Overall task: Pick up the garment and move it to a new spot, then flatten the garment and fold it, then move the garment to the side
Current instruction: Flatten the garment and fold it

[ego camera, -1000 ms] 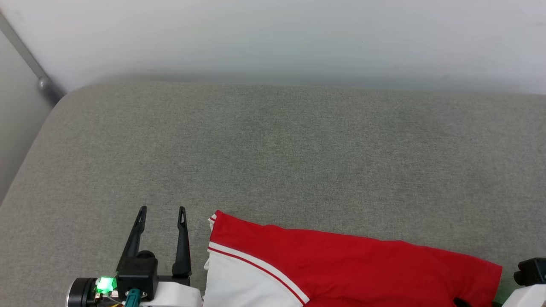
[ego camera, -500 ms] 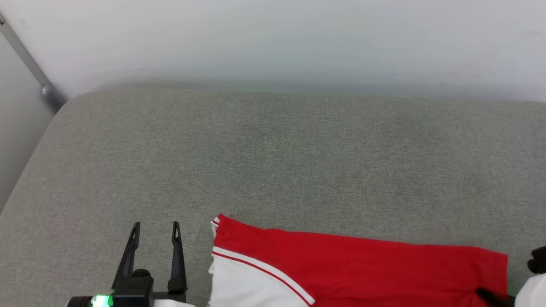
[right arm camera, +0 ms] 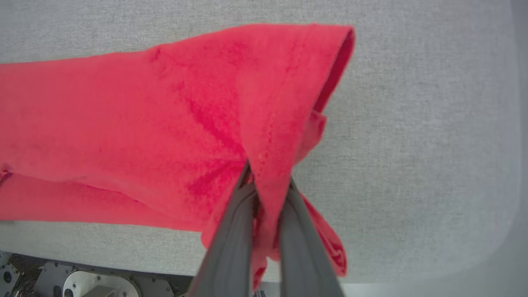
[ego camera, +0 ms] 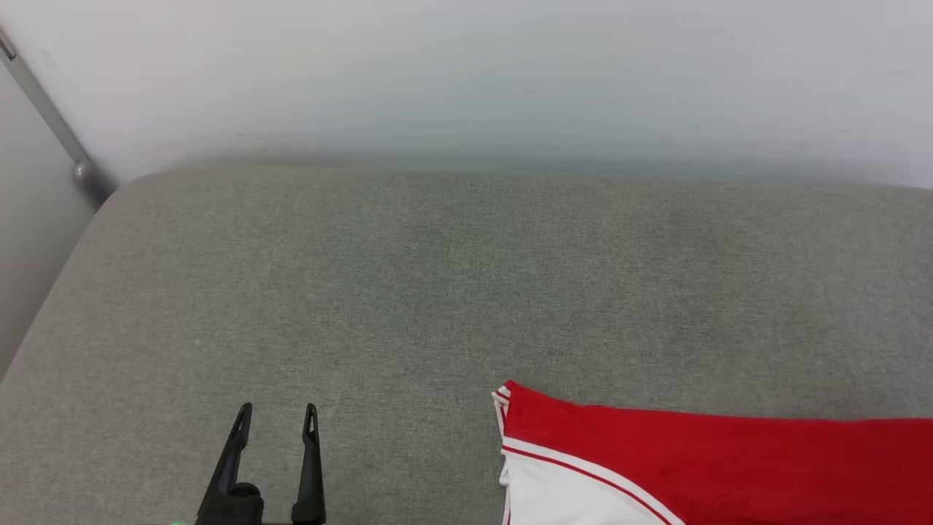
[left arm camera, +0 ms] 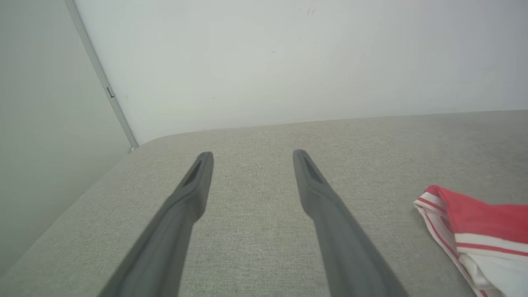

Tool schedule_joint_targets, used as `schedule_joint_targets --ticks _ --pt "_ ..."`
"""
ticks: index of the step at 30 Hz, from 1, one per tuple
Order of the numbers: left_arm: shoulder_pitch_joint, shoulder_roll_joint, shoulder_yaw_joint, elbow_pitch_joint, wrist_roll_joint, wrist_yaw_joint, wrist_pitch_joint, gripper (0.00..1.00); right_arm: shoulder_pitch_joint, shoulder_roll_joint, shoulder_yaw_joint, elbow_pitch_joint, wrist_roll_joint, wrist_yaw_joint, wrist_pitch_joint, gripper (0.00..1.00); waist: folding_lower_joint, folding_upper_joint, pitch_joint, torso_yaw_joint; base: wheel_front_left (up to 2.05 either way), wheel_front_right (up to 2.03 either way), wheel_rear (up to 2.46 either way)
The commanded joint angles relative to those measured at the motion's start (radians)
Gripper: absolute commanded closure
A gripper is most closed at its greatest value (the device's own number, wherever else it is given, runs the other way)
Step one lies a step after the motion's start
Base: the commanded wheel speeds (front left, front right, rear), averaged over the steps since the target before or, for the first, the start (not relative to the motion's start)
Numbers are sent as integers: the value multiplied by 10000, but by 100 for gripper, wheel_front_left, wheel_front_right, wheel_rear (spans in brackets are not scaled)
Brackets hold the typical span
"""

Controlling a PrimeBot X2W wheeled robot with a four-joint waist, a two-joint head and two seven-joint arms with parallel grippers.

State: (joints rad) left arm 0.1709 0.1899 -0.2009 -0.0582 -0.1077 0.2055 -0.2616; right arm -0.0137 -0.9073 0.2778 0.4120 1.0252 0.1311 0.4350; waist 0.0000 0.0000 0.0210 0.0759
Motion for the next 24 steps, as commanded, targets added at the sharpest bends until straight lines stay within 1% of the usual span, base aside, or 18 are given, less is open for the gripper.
schedule_joint_targets --ticks 1,4,6,11,15,18,20,22,24 --pt "99 -76 86 31 100 -122 -44 0 127 -122 -65 33 -59 -8 172 100 0 0 -33 8 0 0 0" --pt "145 -223 222 86 239 -359 -44 0 172 -277 -54 -286 -184 -8 483 100 0 0 -101 17 0 0 0" --pt "172 -298 335 114 309 -474 -44 0 201 -278 11 -763 -278 -8 646 100 0 0 -140 16 0 0 0" --pt "248 -459 551 173 448 -667 -43 0 270 -9 270 -2658 -446 -6 958 100 0 0 -179 15 0 0 0" --pt "189 -573 670 216 555 -833 -45 0 0 244 618 -4214 -787 -6 1400 100 0 0 -122 47 0 0 0" --pt "45 -636 718 242 623 -954 -45 0 -400 600 1175 -5266 -1135 -6 1846 100 0 0 0 96 0 0 0" --pt "-70 -687 750 251 664 -1002 -43 0 -761 907 1606 -5697 -1387 -6 2057 100 0 0 108 124 0 0 0" --pt "-178 -745 770 272 705 -1070 -43 0 -1232 1266 2222 -6014 -1673 -6 2190 100 0 0 233 165 0 0 0" --pt "-247 -801 778 307 729 -1128 -43 0 -1744 1599 2876 -6059 -1828 -6 2230 100 0 0 356 222 0 0 0"
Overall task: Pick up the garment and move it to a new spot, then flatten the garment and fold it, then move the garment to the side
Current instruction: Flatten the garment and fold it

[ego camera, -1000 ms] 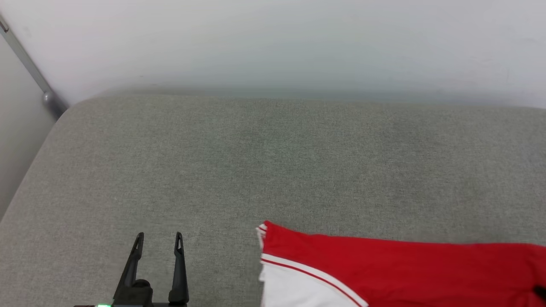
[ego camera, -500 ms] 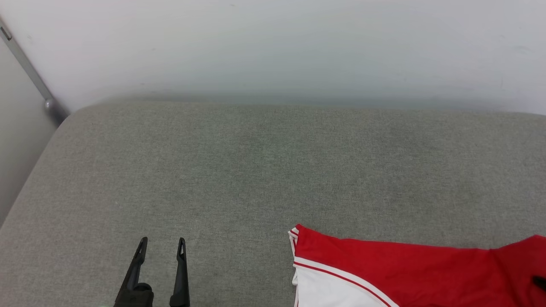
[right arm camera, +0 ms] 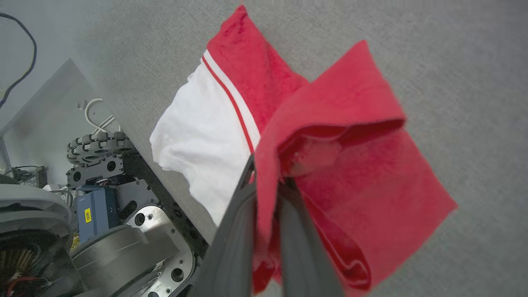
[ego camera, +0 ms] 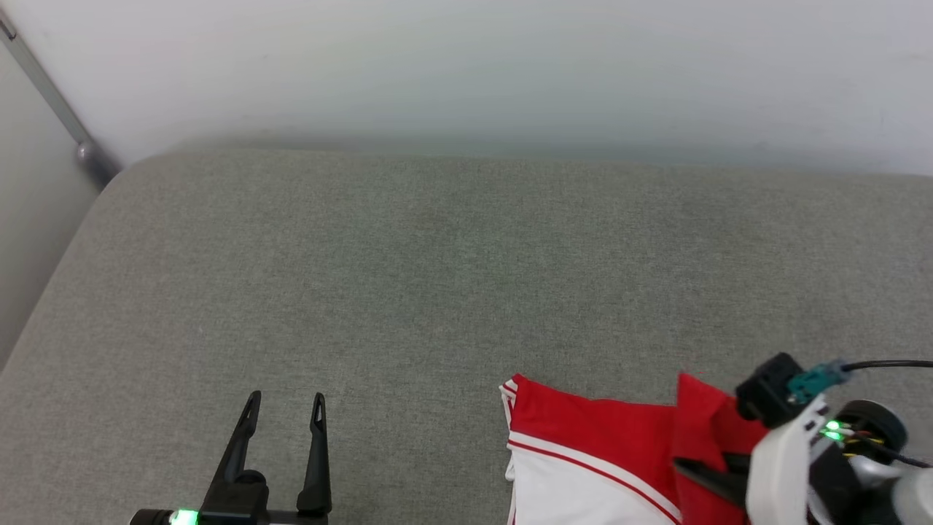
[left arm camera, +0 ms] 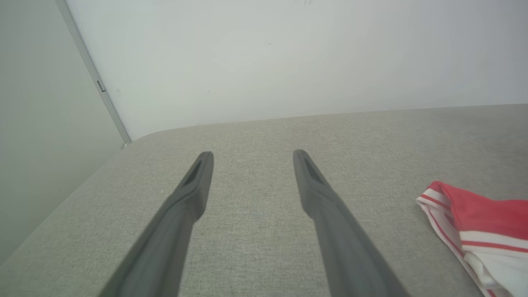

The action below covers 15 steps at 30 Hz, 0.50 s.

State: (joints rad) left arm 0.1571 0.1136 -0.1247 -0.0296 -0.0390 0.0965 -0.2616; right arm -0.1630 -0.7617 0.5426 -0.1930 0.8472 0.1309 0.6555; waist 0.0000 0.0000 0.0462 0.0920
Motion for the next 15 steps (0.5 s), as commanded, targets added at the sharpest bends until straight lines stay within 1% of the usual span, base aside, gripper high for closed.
schedule_joint_targets --ticks 1,4,7,12,15 --pt "-173 -70 18 32 65 -65 -45 0 -538 374 567 28 -87 -5 19 100 0 0 173 87 0 0 0" --pt "-345 -130 18 65 116 -134 -43 0 -1422 958 1540 398 -279 -5 -87 100 0 0 365 182 0 0 0" --pt "-484 -173 30 96 126 -171 -45 0 -2204 1595 2454 1024 -434 -5 -274 100 0 0 563 283 0 0 0" --pt "-695 -260 20 134 178 -243 -45 0 -3126 2301 3768 2565 -530 -5 -508 100 0 0 848 462 0 0 0" --pt "-800 -311 12 185 181 -272 -45 0 -3419 2513 4482 3538 -514 -5 -672 100 0 0 964 567 0 0 0"
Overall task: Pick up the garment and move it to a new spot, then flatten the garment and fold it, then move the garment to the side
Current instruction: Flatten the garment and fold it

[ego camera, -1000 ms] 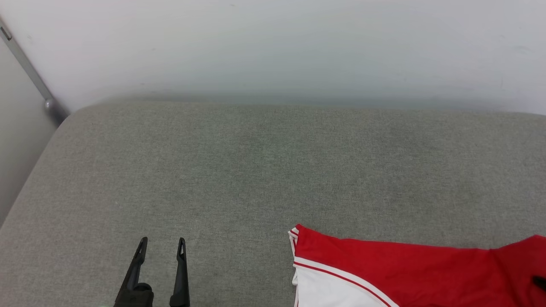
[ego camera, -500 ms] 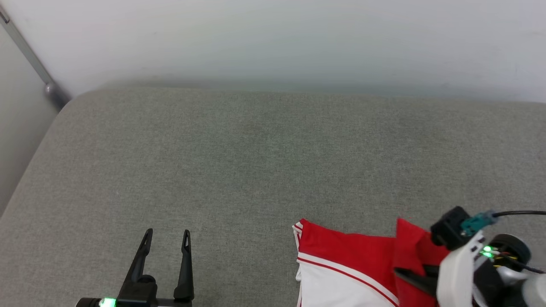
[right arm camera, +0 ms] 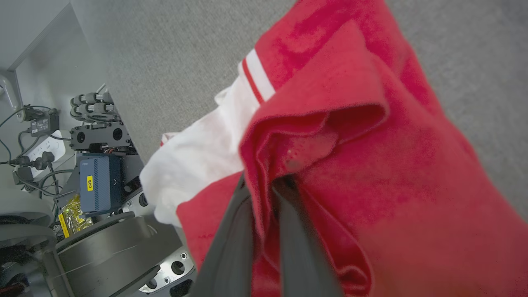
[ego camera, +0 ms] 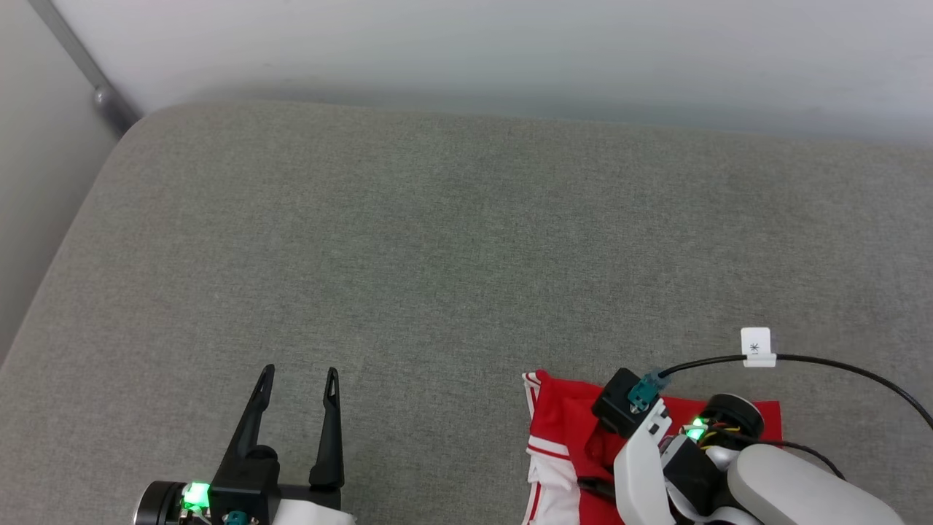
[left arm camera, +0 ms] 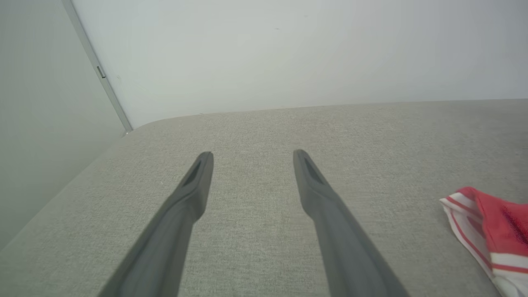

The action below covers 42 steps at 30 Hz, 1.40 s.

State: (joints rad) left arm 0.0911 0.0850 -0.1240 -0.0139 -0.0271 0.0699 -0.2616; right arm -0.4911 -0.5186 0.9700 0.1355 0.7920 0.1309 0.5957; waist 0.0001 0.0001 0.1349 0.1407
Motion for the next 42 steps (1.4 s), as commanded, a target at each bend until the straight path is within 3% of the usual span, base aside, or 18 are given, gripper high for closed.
schedule_joint_targets --ticks 1,5,6,8,9,10,15,21,32,39,42 --pt "-177 -42 13 30 62 -9 -43 0 -216 136 396 525 86 -5 -191 100 -1 -1 104 103 0 0 0" --pt "-169 -83 59 70 69 -6 -43 0 -391 211 843 1245 152 -8 -612 100 -1 -1 121 135 0 0 0" --pt "-144 -88 87 81 68 0 -45 0 -432 232 930 1421 151 -11 -793 93 -1 -1 91 115 0 0 0" --pt "-24 -96 164 104 65 11 -45 0 -626 190 1247 1536 95 -11 -1026 51 -1 -1 -20 53 0 0 0" --pt "67 -91 220 116 59 21 -43 0 -720 202 1220 1470 176 -12 -1302 4 -1 -1 -97 -5 0 0 0" --pt "124 -87 250 125 58 25 -43 0 -830 194 1173 1420 239 -11 -1507 0 -1 -1 -186 -73 0 0 0" --pt "429 -83 397 187 47 -48 -45 0 -1178 -414 886 759 -274 -9 -2606 0 -1 -1 -713 -349 0 0 0" --pt "699 -102 521 183 13 -137 -43 0 -464 -731 -1357 579 -1163 -9 -4495 0 -1 -1 -1198 -692 0 0 0" --pt "864 -148 628 90 35 -278 -43 0 2012 964 -6811 1262 -4462 -6 -7927 0 -1 -1 -1480 -1102 0 0 0" --pt "918 -178 673 -15 -13 -347 -43 0 3836 2576 -9098 361 -5652 -6 -8567 0 -1 -1 -1540 -1258 0 0 0" --pt "957 -193 676 -21 -8 -357 -43 0 4415 3008 -9572 -43 -5790 -6 -8598 0 -1 -1 -1549 -1292 0 0 0"
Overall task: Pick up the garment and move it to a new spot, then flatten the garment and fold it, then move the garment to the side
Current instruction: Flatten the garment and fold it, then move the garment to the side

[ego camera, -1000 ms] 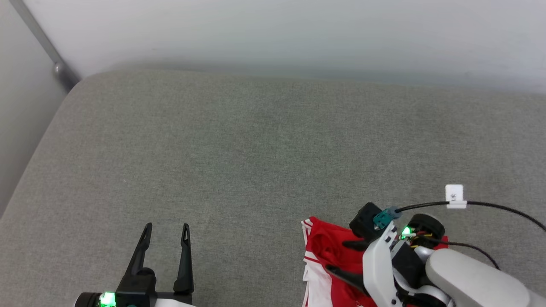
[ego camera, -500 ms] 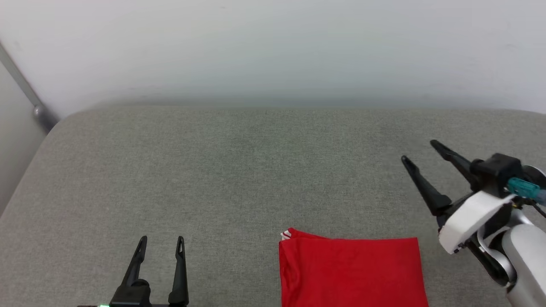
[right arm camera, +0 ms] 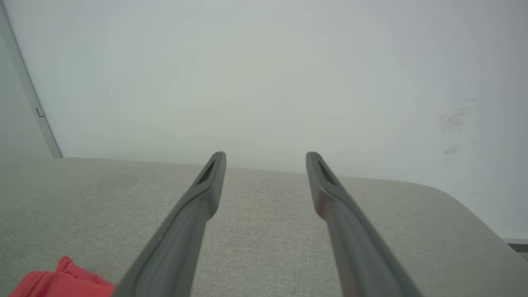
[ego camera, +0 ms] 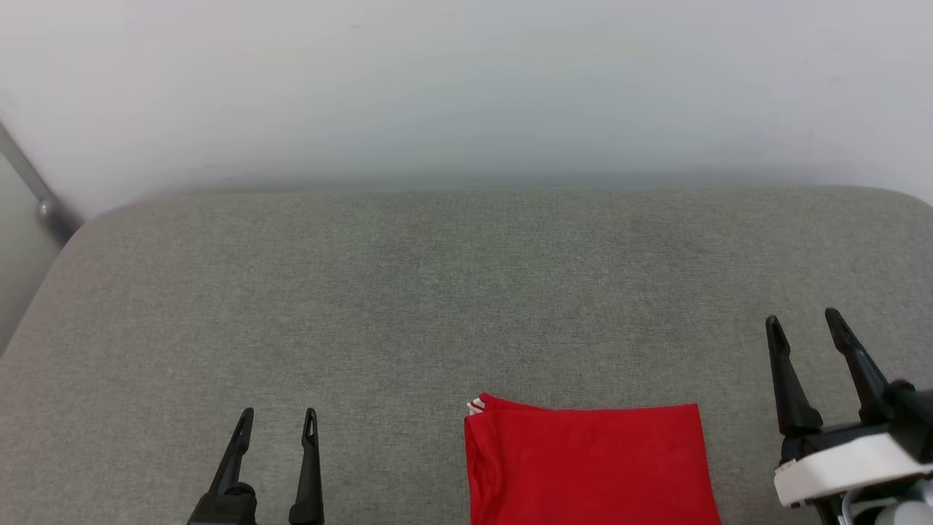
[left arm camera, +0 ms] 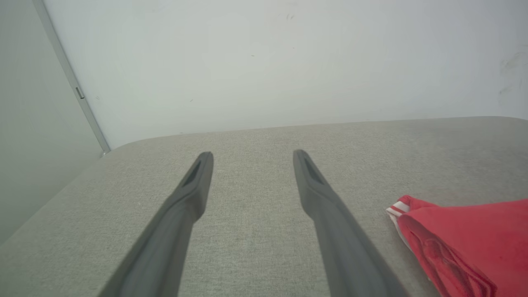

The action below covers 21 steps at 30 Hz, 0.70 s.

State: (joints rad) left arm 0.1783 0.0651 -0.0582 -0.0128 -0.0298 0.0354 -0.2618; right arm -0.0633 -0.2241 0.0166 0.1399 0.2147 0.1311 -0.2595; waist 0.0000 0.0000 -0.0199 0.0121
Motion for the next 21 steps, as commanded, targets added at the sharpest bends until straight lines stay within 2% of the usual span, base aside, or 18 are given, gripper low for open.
schedule_joint_targets --ticks 1,11,21 --pt "99 2 20 -39 21 -14 -42 0 307 203 -175 -226 -59 -8 -47 0 0 0 -2 -26 0 0 0" --pt "225 -40 44 -5 6 -55 -42 0 1891 1360 -701 -1533 -162 -8 -49 0 0 0 -71 -57 0 0 0" --pt "258 -81 66 -28 -52 -38 -42 0 2783 1728 -650 -1726 -65 -8 -51 0 0 0 -98 39 0 0 0"
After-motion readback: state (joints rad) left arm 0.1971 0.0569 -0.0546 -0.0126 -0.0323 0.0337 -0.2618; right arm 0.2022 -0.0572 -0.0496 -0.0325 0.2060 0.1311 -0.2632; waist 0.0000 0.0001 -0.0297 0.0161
